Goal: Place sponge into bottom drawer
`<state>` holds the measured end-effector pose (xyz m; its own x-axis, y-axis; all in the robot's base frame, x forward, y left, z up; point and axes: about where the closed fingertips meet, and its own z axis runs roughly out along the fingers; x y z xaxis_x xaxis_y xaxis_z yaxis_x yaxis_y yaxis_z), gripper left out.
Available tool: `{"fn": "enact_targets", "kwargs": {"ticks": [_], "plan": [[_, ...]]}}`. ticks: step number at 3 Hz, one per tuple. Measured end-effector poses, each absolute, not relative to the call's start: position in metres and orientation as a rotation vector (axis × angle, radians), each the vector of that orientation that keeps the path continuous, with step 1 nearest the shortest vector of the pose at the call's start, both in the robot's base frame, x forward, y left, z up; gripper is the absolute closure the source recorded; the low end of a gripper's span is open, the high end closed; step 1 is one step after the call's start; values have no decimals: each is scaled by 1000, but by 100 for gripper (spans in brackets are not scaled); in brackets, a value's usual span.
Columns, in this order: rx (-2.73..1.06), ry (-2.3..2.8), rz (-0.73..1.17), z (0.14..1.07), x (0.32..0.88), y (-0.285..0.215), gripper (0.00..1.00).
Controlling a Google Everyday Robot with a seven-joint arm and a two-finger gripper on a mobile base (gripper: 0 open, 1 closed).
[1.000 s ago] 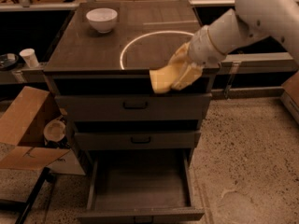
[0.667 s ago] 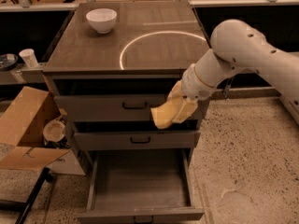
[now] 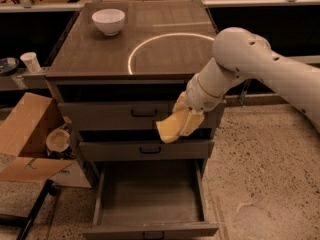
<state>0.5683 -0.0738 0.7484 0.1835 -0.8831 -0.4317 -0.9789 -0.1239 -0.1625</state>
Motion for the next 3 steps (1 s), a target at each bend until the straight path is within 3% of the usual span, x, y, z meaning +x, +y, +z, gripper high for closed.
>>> {"fn": "enact_targets", "kwargs": {"ticks": [3], "plan": [[-2278,1677,367,550,534,-10,100]]}}
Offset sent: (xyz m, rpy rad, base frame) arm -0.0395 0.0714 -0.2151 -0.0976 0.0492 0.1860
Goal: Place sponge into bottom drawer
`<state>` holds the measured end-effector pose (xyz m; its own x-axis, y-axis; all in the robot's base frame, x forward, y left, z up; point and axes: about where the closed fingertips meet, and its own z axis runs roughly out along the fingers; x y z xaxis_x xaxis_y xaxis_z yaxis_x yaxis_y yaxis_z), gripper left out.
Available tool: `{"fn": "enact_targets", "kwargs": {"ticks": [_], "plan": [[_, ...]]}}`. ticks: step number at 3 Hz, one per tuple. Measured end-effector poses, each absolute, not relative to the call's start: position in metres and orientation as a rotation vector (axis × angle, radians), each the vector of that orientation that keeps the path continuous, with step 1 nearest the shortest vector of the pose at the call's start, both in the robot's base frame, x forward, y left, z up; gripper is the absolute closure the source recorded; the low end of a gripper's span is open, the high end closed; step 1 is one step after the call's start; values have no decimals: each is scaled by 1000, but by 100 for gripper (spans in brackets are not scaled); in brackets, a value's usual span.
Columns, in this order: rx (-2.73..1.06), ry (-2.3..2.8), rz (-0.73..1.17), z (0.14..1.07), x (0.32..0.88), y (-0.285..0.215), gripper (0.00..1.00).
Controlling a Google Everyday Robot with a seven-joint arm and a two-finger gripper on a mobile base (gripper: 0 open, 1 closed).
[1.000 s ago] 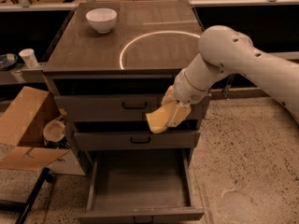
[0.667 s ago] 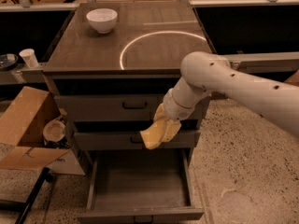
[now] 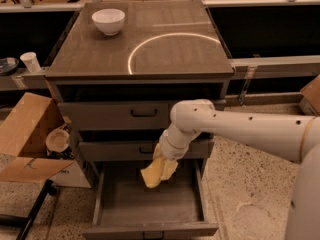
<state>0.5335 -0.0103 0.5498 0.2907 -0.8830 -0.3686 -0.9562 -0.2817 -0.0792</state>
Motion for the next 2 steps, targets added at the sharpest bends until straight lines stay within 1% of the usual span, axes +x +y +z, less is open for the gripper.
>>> {"fn": "enact_targets", "kwargs": {"ticks": [1,2], "plan": [[-2285,1739,515,471,525,10,100],[-2286,1742,526,467,522,10,100]]}}
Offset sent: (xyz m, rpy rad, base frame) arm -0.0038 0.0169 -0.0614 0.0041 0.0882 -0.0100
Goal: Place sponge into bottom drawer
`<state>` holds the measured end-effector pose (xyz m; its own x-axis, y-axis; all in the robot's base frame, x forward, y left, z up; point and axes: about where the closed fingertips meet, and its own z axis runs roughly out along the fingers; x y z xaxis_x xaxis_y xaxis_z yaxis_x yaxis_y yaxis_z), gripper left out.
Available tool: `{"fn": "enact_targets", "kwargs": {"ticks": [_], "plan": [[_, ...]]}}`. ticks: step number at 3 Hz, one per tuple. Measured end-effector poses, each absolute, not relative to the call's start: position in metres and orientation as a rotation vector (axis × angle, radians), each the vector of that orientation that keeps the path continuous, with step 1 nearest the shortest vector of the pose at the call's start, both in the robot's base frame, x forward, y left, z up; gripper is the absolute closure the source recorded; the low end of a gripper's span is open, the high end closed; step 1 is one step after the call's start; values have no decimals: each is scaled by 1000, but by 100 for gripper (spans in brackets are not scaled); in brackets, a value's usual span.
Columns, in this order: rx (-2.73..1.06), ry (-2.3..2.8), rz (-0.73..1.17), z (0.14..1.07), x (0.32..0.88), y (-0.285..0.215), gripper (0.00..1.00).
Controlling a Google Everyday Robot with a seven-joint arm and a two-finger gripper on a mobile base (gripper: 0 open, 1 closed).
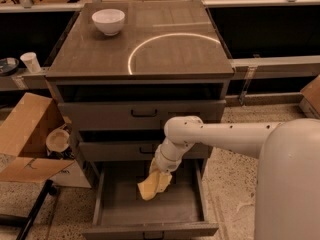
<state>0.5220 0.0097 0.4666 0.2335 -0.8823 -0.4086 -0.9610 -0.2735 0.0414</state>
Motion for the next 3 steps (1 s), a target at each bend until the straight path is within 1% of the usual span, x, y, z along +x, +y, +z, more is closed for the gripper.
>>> {"fn": "enact_targets", "kwargs": {"ticks": [1,2,3], "plan": [[-2283,1746,551,461,521,11,100],[-2295,1716,511,420,528,19,100],[-2246,1680,452,366,546,28,100]]}}
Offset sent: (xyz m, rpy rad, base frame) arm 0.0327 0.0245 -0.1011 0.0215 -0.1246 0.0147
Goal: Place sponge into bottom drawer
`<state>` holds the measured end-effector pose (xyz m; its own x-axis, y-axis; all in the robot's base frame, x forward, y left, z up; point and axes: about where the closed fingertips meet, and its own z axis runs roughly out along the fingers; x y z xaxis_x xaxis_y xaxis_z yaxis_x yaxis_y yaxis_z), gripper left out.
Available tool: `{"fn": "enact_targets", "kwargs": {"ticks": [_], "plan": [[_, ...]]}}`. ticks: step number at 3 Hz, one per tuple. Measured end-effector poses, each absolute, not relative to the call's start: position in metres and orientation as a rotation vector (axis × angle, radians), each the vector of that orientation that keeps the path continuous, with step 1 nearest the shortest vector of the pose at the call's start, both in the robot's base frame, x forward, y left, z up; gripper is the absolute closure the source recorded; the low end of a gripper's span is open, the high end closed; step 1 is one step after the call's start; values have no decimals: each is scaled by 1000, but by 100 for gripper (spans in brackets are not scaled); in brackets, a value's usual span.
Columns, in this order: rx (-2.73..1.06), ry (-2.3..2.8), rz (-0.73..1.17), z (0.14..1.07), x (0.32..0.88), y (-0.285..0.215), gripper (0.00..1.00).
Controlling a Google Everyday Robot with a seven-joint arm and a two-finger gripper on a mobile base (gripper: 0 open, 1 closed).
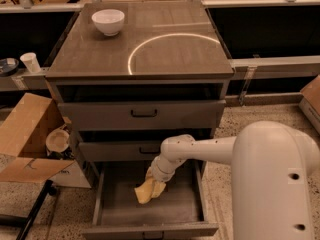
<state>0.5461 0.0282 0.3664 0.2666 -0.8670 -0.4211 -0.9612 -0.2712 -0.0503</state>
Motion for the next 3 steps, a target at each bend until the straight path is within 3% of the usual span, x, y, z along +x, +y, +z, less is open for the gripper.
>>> {"fn": "enact_targets", "kwargs": {"ticks": [2,3], "plan": [[-2162,1700,463,256,577,39,100],[-2127,1752,530,202,587,40,84]]}}
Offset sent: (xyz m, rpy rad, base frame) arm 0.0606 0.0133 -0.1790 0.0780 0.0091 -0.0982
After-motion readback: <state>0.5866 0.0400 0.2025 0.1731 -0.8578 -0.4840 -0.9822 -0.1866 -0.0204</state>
